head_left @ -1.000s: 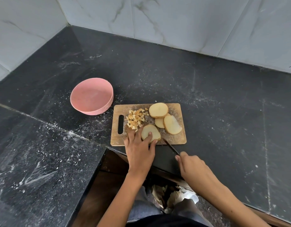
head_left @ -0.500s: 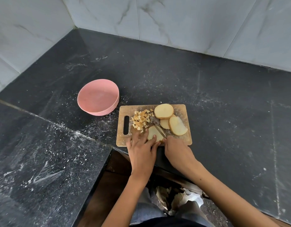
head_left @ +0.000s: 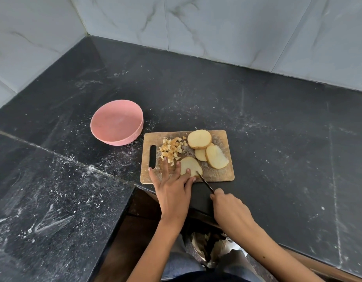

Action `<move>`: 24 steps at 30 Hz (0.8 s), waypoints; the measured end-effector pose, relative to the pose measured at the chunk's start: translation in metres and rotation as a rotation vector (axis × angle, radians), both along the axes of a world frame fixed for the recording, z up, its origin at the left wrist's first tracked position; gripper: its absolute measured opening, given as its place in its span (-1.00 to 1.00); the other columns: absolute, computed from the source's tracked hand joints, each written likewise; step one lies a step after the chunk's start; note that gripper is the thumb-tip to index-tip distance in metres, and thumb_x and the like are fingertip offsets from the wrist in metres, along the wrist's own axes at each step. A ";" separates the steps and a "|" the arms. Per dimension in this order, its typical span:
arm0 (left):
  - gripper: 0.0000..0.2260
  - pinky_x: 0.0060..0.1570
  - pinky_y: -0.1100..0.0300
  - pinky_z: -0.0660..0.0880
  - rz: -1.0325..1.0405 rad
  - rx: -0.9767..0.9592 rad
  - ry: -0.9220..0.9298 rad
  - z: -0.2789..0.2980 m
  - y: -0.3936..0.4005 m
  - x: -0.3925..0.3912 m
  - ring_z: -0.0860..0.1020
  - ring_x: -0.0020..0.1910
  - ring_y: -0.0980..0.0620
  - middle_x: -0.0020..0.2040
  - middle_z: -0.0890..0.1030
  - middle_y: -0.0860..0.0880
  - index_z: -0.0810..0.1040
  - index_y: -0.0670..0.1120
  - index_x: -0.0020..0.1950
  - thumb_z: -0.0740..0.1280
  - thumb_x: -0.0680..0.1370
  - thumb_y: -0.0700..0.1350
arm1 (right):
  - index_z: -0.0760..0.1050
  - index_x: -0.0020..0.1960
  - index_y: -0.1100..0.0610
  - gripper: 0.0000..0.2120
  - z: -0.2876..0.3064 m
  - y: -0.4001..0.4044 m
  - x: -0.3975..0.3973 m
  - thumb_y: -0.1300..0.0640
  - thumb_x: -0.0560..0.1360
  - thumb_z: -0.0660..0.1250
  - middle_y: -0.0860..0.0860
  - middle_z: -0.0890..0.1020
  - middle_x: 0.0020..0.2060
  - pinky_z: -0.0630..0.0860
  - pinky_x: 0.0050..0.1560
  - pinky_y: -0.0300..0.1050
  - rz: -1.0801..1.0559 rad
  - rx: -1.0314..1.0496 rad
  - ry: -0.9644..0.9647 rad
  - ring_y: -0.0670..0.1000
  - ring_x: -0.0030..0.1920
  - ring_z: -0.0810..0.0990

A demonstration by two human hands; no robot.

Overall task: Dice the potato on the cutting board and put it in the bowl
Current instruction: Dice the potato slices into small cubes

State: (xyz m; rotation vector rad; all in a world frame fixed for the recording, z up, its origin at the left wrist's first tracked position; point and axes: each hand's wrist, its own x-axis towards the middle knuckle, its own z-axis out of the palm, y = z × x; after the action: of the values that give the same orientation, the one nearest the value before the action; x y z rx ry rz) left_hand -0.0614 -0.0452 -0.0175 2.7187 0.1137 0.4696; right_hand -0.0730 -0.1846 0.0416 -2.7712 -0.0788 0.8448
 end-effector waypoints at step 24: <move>-0.80 0.43 -0.06 -0.41 0.013 -0.119 0.022 0.001 0.006 -0.005 0.31 0.45 -0.19 0.15 0.65 0.01 0.69 0.02 0.01 0.53 0.41 -0.07 | 0.43 0.06 0.18 -0.68 -0.009 0.025 0.035 0.02 0.66 -0.03 0.13 0.58 0.01 0.34 -0.13 -0.06 -0.085 0.181 -0.126 0.16 0.06 0.53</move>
State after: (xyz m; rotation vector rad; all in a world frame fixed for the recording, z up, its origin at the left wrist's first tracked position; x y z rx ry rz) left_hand -0.0662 -0.0391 -0.0169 2.6082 0.1596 0.4232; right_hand -0.0378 -0.1592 0.0328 -2.6340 -0.0559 0.6091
